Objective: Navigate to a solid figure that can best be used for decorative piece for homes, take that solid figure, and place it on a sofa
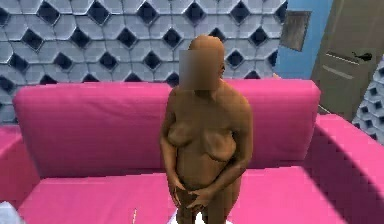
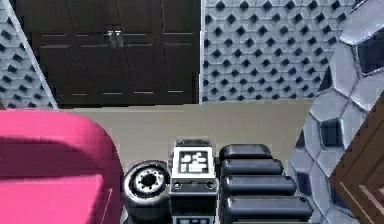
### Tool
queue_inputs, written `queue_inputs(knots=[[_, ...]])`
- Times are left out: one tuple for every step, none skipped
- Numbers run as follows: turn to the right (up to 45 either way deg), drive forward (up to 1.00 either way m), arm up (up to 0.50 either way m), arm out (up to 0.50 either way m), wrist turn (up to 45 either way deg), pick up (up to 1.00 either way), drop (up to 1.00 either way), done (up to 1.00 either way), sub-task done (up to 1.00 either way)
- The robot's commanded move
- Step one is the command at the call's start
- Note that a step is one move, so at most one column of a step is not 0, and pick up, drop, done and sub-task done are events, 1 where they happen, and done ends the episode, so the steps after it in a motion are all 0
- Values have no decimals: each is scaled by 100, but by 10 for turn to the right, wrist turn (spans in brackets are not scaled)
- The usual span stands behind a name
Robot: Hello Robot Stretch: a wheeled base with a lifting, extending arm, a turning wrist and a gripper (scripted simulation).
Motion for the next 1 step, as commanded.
queue_inputs(knots=[[30, 0, 0, 0, 0, 0, 0, 0, 0]])
